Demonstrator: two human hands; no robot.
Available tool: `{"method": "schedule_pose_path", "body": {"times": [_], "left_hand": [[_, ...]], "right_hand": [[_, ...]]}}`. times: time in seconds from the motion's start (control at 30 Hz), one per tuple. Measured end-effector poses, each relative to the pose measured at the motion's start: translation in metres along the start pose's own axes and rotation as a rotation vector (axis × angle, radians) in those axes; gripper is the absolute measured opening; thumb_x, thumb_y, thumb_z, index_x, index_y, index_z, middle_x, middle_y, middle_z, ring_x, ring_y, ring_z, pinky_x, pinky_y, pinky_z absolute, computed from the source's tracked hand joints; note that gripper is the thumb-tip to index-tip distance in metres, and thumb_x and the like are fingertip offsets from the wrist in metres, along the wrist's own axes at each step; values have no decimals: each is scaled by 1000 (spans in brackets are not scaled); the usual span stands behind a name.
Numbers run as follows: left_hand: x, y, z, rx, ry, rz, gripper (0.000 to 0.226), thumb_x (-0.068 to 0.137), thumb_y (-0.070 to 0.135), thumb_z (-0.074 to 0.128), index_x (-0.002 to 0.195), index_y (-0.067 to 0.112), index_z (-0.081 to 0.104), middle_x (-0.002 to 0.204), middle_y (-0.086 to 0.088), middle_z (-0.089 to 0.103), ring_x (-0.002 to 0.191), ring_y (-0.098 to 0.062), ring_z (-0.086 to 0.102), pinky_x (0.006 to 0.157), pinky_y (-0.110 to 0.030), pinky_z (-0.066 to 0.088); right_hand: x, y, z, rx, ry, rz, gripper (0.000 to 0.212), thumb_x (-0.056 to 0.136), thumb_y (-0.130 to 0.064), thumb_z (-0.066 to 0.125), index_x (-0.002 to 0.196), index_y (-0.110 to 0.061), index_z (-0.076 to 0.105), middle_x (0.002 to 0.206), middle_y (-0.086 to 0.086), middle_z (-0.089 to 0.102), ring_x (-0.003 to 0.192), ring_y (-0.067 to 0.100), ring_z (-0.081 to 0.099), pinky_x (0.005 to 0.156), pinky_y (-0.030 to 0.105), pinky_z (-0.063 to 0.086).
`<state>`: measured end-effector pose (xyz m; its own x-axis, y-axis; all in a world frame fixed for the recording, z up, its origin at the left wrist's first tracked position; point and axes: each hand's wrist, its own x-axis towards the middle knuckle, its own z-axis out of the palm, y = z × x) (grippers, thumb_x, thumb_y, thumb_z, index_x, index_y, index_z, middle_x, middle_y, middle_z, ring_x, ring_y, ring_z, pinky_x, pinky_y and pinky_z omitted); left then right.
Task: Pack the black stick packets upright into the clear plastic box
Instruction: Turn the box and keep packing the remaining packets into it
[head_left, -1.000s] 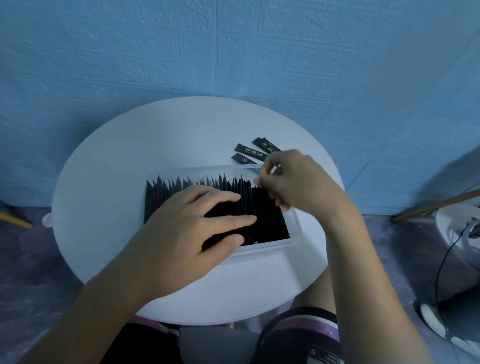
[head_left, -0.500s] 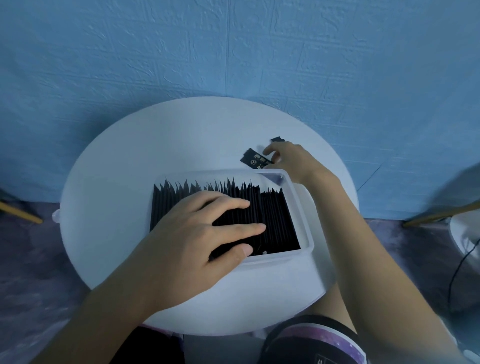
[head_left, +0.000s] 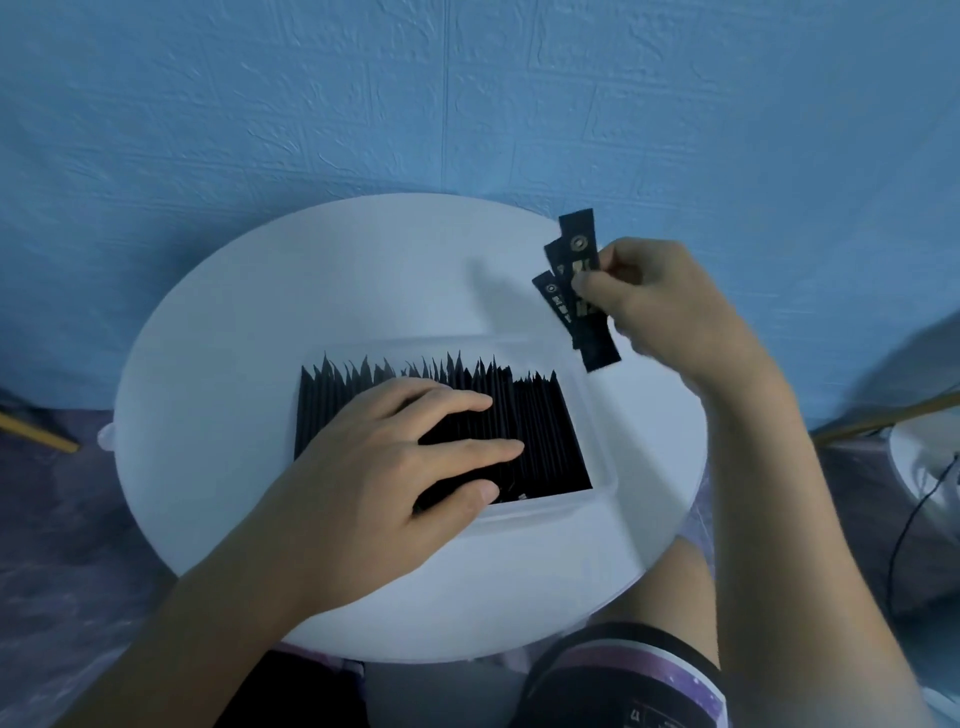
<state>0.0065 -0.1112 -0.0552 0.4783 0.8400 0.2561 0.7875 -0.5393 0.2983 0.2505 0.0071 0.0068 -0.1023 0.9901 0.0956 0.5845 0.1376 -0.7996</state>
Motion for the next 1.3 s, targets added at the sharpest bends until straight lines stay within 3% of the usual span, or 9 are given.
{"method": "schedule_pose_path", "body": {"times": [0.13, 0.27, 0.4, 0.57, 0.73, 0.87, 1.0, 1.17, 1.3], "left_hand": [[0, 0, 1, 13, 14, 5, 39, 101, 52, 42, 133, 47, 63, 144, 19, 51, 133, -9, 43, 110, -29, 32], [0, 1, 2, 17, 24, 11, 37, 100, 51, 43, 129, 44, 65, 141, 18, 52, 131, -11, 44, 110, -28, 31], [0, 0, 2, 24, 26, 6, 37, 100, 51, 44, 129, 43, 66, 141, 17, 52, 131, -11, 45, 111, -29, 34], [0, -1, 3, 29, 28, 9, 36, 101, 51, 44, 129, 43, 66, 140, 17, 53, 130, -12, 45, 112, -27, 32], [0, -1, 3, 16, 36, 16, 37, 100, 50, 45, 130, 43, 66, 140, 15, 54, 130, -13, 47, 111, -31, 35], [0, -1, 4, 7, 41, 13, 38, 100, 51, 45, 130, 44, 66, 140, 16, 55, 129, -13, 47, 109, -32, 38], [0, -1, 3, -6, 49, 12, 38, 100, 51, 45, 129, 43, 67, 140, 16, 55, 129, -12, 47, 109, -31, 37], [-1, -1, 3, 3, 48, 16, 37, 100, 51, 45, 129, 44, 67, 139, 16, 55, 129, -12, 47, 110, -31, 36], [-1, -1, 3, 5, 51, 14, 38, 100, 51, 45, 129, 43, 67, 139, 16, 56, 129, -12, 47, 110, -28, 35]], "right_hand": [[-54, -11, 16, -123, -219, 44, 11, 90, -31, 67, 86, -23, 60, 66, -7, 65, 44, 5, 47, 51, 26, 38], [-76, -16, 37, -309, -212, 65, 10, 93, -37, 61, 97, -29, 57, 78, -4, 70, 62, 16, 60, 68, 35, 53], [-75, -19, 47, -349, -138, 50, 16, 96, -36, 56, 105, -22, 54, 79, 2, 68, 71, 30, 65, 75, 42, 55], [-72, -17, 54, -368, -137, 70, 17, 96, -35, 55, 104, -21, 51, 79, 5, 69, 67, 31, 67, 74, 41, 56], [-77, -22, 47, -325, -199, 94, 12, 100, -29, 51, 97, -17, 55, 57, 3, 70, 44, 13, 65, 67, 29, 53], [-76, -25, 46, -341, -197, 112, 20, 99, -25, 49, 88, -12, 59, 51, 1, 68, 43, 11, 65, 59, 25, 47], [-69, -25, 52, -359, -186, 122, 18, 96, -23, 51, 92, -8, 60, 52, 3, 68, 41, 12, 65, 56, 27, 55], [-64, -21, 59, -345, -154, 121, 8, 95, -24, 53, 98, -17, 56, 61, 4, 70, 39, 14, 63, 52, 24, 54], [-70, -21, 54, -297, -182, 142, 10, 98, -31, 55, 96, -21, 55, 57, 2, 69, 41, 14, 64, 47, 20, 47]]}}
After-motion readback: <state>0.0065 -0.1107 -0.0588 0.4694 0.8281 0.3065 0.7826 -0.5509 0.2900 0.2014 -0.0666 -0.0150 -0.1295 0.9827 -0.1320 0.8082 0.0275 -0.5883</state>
